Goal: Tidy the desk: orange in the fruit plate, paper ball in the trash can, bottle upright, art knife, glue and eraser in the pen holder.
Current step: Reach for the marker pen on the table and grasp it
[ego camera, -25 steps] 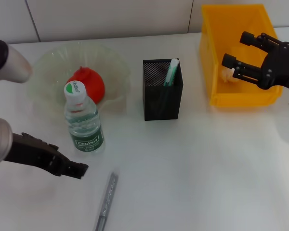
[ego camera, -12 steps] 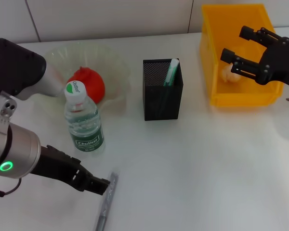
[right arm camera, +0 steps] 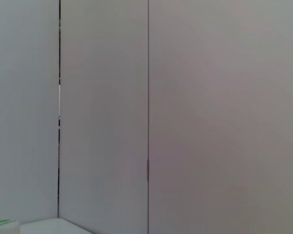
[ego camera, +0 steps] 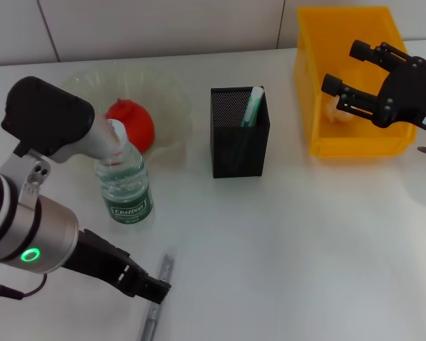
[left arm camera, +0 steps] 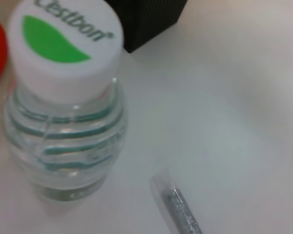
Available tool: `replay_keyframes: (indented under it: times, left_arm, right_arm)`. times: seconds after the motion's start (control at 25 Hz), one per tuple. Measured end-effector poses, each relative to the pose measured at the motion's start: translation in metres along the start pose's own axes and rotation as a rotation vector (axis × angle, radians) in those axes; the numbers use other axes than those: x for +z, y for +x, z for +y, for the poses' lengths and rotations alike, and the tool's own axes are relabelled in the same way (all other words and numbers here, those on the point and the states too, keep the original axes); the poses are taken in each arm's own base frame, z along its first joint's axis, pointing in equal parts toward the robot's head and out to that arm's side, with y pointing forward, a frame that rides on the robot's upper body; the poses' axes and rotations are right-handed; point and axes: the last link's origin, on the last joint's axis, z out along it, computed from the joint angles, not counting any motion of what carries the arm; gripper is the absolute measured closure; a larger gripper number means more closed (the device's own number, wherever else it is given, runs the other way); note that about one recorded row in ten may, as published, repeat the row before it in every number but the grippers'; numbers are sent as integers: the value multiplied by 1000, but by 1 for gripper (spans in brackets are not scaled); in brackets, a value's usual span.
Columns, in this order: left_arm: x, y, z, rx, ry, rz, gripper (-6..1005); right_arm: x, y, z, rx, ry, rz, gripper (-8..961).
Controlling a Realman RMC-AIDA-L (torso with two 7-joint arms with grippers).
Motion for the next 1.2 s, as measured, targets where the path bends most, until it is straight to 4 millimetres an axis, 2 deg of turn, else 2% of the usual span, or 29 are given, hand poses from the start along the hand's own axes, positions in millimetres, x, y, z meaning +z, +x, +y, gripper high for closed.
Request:
replay_keyframes:
  times: [0.56, 1.04, 1.2]
  left_arm:
    - [15, 7, 11, 62, -3, 16, 166]
    - [39, 3, 3, 60, 29, -19, 185]
    - [40, 5, 3, 63, 31, -14, 192]
  right_arm:
    - [-2, 6, -1, 14, 22, 8, 163]
    - [0, 10, -1, 19, 33, 16, 163]
    - [0, 10, -2, 19, 38, 19, 163]
